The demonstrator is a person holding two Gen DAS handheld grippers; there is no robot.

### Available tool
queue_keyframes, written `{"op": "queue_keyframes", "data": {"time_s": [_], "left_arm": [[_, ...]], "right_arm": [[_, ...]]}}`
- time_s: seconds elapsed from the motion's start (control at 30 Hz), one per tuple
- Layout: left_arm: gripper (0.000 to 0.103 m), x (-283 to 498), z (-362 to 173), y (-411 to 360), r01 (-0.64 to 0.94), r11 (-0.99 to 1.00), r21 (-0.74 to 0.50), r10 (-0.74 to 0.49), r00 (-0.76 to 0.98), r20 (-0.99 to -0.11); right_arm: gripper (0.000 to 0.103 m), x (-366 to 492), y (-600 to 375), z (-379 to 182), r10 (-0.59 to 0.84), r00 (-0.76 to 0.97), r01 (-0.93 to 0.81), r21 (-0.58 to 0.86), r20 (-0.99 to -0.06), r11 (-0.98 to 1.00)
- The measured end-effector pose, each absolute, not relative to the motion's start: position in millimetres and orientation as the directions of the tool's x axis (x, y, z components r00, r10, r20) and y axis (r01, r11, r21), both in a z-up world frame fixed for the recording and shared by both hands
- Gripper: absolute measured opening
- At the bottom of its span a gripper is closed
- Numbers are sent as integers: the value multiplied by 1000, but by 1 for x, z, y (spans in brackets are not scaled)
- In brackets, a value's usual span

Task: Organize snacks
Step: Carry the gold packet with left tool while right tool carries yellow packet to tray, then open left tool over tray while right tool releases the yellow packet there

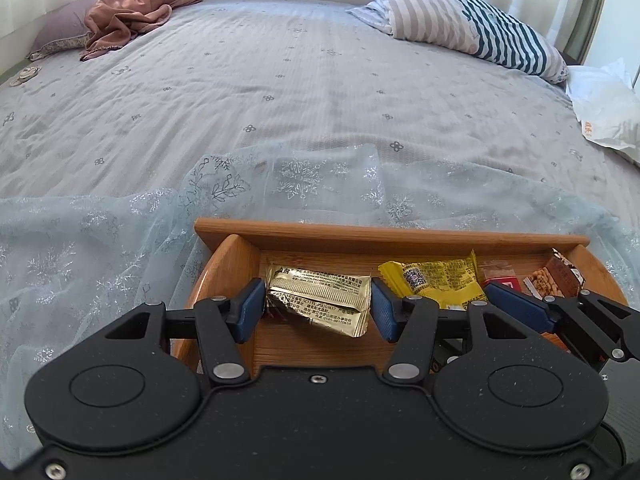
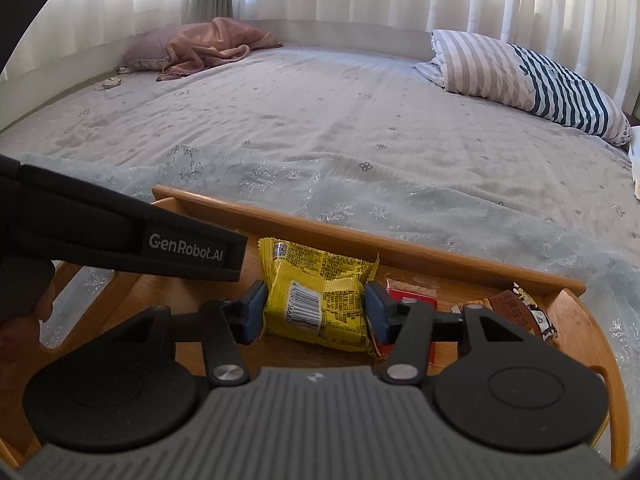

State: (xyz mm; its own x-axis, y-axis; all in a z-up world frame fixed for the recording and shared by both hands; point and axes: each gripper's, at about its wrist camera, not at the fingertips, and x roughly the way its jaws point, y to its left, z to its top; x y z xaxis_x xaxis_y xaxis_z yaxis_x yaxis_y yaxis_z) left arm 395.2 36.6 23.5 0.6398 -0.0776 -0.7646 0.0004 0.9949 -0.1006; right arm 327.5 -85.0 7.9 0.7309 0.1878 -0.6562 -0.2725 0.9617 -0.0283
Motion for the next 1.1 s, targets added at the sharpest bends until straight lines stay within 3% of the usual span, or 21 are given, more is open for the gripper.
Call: {"op": "queue_keyframes", "data": {"time_s": [0.27, 0.33, 0.4, 0.5, 0.57, 0.67, 1.1], "left_arm": [[55, 396, 22, 36, 5, 995, -96, -77, 642, -763], [56, 396, 22, 36, 11, 995, -98, -82, 639, -765], [60, 396, 23, 35, 20, 995, -93, -84, 631, -771], [67, 392, 29, 32, 27, 998, -64, -66, 637, -768], [75, 386, 37, 33, 34, 998, -53, -62, 652, -755], [78, 374, 51, 35, 39, 998, -58, -69, 666, -743], [89, 277, 100, 39, 96, 995, -23, -85, 713, -696]], "right_arm": [[59, 329, -83, 7, 187, 726, -277, -32, -662, 960], [65, 330, -84, 7, 196, 725, -279, -22, -660, 960], [79, 330, -85, 8, 208, 727, -282, -9, -654, 959], [87, 329, -86, 11, 218, 730, -287, -2, -647, 958], [89, 325, -87, 15, 211, 737, -282, -8, -642, 959], [89, 316, -90, 24, 218, 744, -284, -3, -632, 959], [94, 246, -108, 59, 255, 777, -319, -10, -575, 948]]}}
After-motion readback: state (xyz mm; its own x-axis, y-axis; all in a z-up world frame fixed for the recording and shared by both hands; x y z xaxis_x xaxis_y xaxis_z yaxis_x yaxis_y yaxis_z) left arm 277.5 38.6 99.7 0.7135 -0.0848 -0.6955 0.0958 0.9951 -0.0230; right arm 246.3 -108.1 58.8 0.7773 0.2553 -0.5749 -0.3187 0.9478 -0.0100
